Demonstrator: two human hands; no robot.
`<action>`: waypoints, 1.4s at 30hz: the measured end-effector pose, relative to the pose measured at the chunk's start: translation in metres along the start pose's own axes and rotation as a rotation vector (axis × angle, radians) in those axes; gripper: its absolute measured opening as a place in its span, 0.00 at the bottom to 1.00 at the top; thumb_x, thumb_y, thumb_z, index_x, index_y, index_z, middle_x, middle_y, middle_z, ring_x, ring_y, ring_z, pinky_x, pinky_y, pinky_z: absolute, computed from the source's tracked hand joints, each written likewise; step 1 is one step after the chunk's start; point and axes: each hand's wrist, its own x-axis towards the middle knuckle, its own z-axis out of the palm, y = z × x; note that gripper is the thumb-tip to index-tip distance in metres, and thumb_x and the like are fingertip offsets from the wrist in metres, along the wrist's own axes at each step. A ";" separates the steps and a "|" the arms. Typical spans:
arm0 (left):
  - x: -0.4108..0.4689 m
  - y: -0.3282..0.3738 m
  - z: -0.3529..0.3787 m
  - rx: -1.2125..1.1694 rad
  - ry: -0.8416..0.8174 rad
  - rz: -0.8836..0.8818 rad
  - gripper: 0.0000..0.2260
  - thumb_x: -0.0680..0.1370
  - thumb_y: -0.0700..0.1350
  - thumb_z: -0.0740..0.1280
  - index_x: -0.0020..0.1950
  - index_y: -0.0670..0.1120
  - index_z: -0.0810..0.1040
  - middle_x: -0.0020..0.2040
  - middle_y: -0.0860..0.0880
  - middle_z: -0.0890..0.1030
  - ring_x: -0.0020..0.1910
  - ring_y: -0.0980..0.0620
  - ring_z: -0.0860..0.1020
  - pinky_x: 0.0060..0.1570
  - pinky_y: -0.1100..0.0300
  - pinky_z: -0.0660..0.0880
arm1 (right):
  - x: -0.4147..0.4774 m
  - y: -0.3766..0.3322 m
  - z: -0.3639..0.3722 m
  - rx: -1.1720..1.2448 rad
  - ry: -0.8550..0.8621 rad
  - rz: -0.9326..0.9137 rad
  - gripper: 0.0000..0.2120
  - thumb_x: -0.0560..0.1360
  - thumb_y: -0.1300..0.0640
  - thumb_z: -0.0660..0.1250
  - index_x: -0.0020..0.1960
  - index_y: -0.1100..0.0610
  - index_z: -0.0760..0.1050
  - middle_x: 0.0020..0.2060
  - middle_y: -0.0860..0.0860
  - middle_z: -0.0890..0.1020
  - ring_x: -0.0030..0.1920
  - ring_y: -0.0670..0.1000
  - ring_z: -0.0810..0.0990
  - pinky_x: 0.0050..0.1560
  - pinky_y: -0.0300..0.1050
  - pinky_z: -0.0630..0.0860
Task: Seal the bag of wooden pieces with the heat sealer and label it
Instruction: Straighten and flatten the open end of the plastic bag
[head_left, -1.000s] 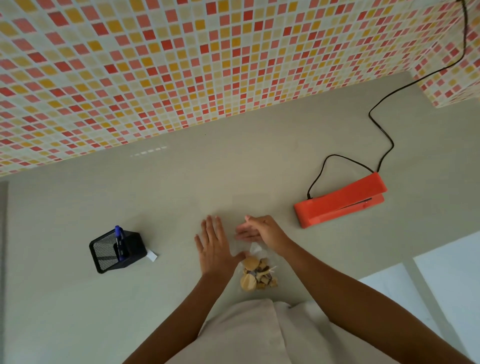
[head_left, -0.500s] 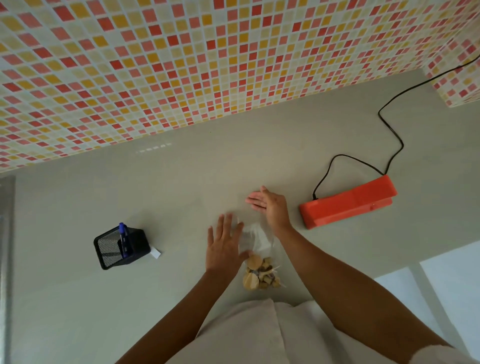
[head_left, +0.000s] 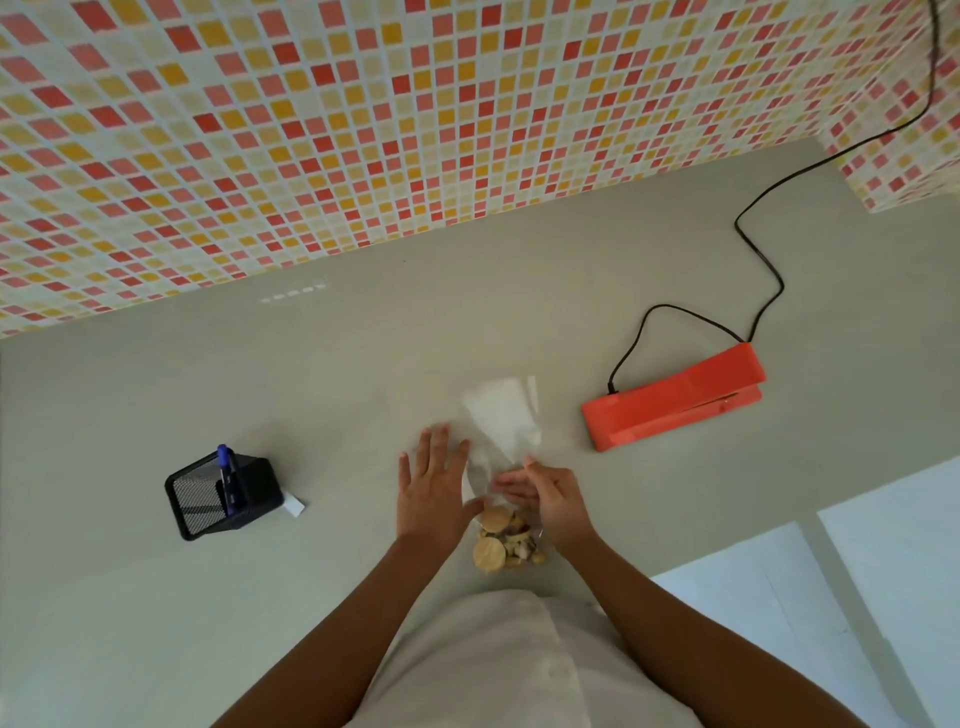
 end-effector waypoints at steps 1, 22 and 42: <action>0.000 0.000 -0.001 0.003 -0.002 0.001 0.37 0.75 0.66 0.63 0.78 0.53 0.55 0.81 0.46 0.47 0.79 0.44 0.44 0.76 0.42 0.49 | 0.003 -0.002 -0.001 -0.006 0.009 -0.004 0.22 0.85 0.54 0.57 0.50 0.69 0.84 0.45 0.63 0.87 0.48 0.60 0.87 0.53 0.52 0.83; 0.001 0.005 -0.009 0.041 -0.038 -0.021 0.38 0.73 0.68 0.63 0.78 0.54 0.54 0.80 0.47 0.48 0.79 0.42 0.46 0.75 0.41 0.52 | 0.058 -0.052 0.013 -0.202 0.148 -0.274 0.12 0.82 0.57 0.65 0.60 0.61 0.82 0.56 0.51 0.85 0.59 0.47 0.83 0.64 0.44 0.76; 0.009 0.015 -0.017 0.046 -0.013 -0.052 0.37 0.69 0.65 0.71 0.70 0.50 0.62 0.66 0.47 0.65 0.60 0.46 0.68 0.57 0.52 0.70 | 0.032 -0.037 0.009 -0.517 0.287 0.033 0.05 0.71 0.61 0.73 0.38 0.54 0.79 0.29 0.47 0.78 0.32 0.45 0.76 0.39 0.42 0.75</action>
